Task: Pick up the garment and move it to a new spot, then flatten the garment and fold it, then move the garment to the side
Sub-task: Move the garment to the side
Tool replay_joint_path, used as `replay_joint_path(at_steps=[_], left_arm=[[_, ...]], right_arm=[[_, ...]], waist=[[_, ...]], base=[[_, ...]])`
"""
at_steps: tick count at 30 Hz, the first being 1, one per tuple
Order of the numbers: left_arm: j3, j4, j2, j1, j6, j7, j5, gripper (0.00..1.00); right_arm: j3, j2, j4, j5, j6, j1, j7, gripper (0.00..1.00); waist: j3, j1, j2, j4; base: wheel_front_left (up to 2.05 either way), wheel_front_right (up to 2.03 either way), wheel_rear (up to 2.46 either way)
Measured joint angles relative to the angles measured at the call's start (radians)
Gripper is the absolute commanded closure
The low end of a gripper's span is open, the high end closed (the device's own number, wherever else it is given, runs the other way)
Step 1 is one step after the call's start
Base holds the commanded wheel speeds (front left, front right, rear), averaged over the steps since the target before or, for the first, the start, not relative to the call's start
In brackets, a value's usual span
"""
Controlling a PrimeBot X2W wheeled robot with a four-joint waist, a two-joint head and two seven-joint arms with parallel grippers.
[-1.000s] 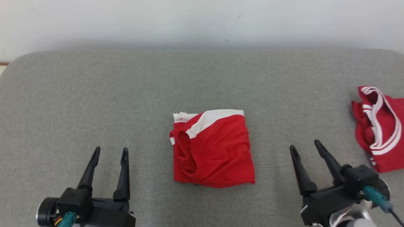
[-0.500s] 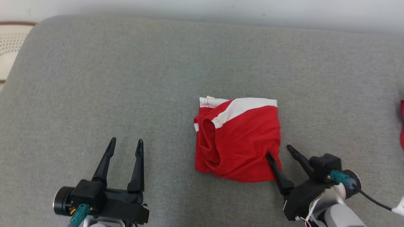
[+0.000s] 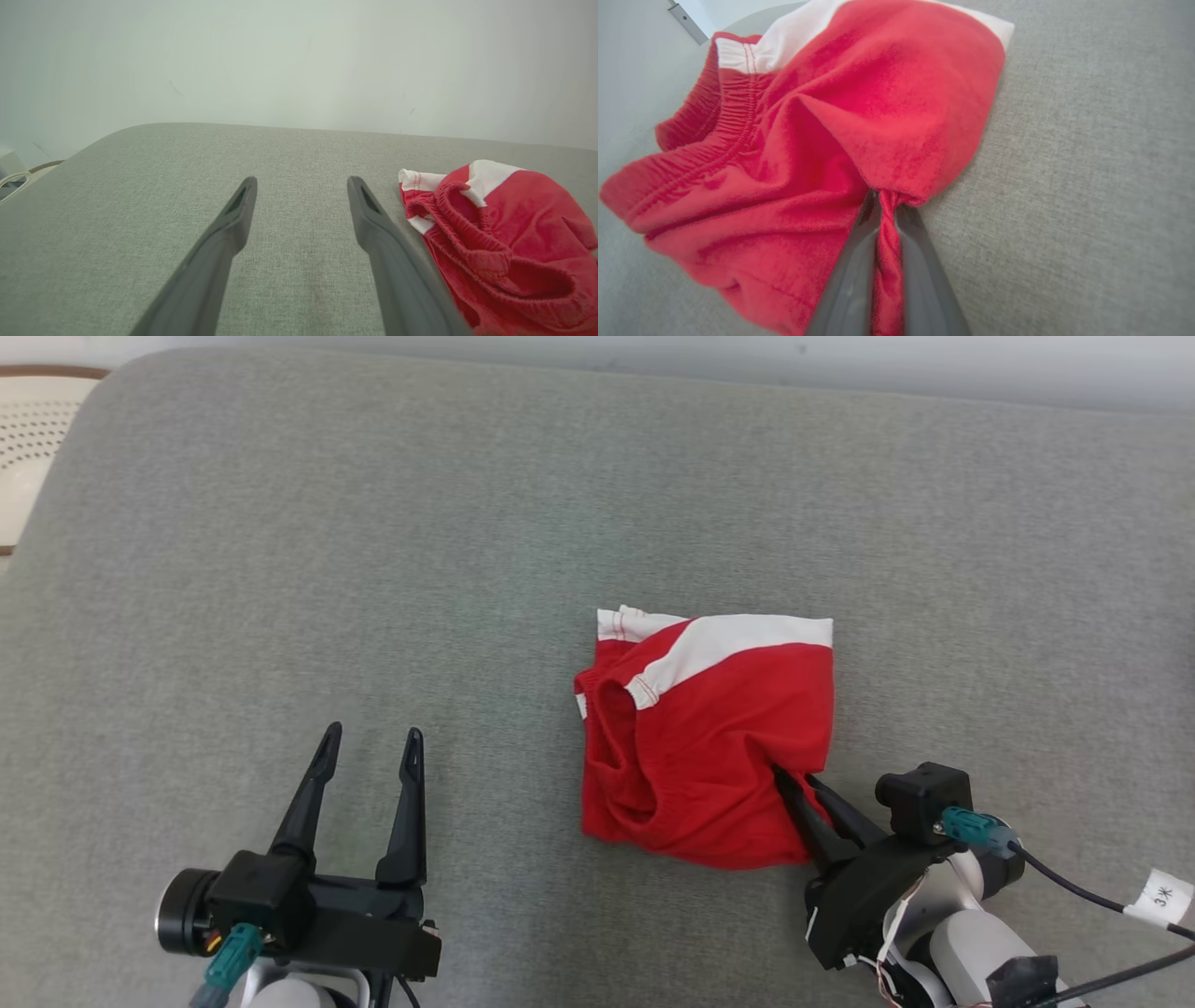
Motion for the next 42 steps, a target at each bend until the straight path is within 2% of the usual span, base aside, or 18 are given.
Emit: replay_joint_path(at_steps=[8,19,26,31,37,40,42], left_arm=[[0.009,-0.035,0.020,-0.002,0.004,-0.001,0.008,0.00],[0.014,-0.117,0.082,-0.041,0.013,0.057,0.053,0.00],[0.001,-0.147,0.097,-0.078,0.013,0.094,0.070,0.00],[-0.002,-0.161,0.111,-0.093,0.013,0.114,0.079,0.00],[-0.004,-0.174,0.119,-0.107,0.012,0.123,0.082,0.00],[-0.009,-0.176,0.122,-0.110,0.012,0.125,0.082,0.00],[-0.015,-0.178,0.123,-0.115,0.012,0.129,0.085,0.00]], right_arm=[[-0.055,-0.045,-0.095,-0.031,0.000,0.056,0.012,1.00],[-0.201,-0.159,-0.223,-0.134,0.000,0.134,0.031,1.00],[-0.231,-0.245,-0.311,-0.196,0.000,0.061,0.026,1.00],[-0.226,-0.321,-0.366,-0.206,0.000,-0.026,0.038,1.00],[-0.270,-0.391,-0.333,-0.177,0.000,-0.095,0.038,1.00],[-0.293,-0.420,-0.268,-0.129,0.000,-0.118,0.027,1.00],[-0.312,-0.437,-0.171,-0.078,0.000,-0.147,0.002,1.00]], waist=[[0.003,0.0000,0.0001,-0.073],[0.038,-0.0001,0.0001,-0.254],[0.076,-0.0001,0.0001,-0.363],[0.113,-0.0001,0.0001,-0.413],[0.155,0.0000,0.0001,-0.438],[0.174,0.0000,0.0001,-0.445],[0.191,0.0000,0.0001,-0.446]], base=[[0.00,0.00,0.00],[0.00,0.00,0.00],[0.00,0.00,0.00],[0.00,0.00,0.00],[0.00,0.00,0.00],[0.00,0.00,0.00],[0.00,0.00,0.00]])
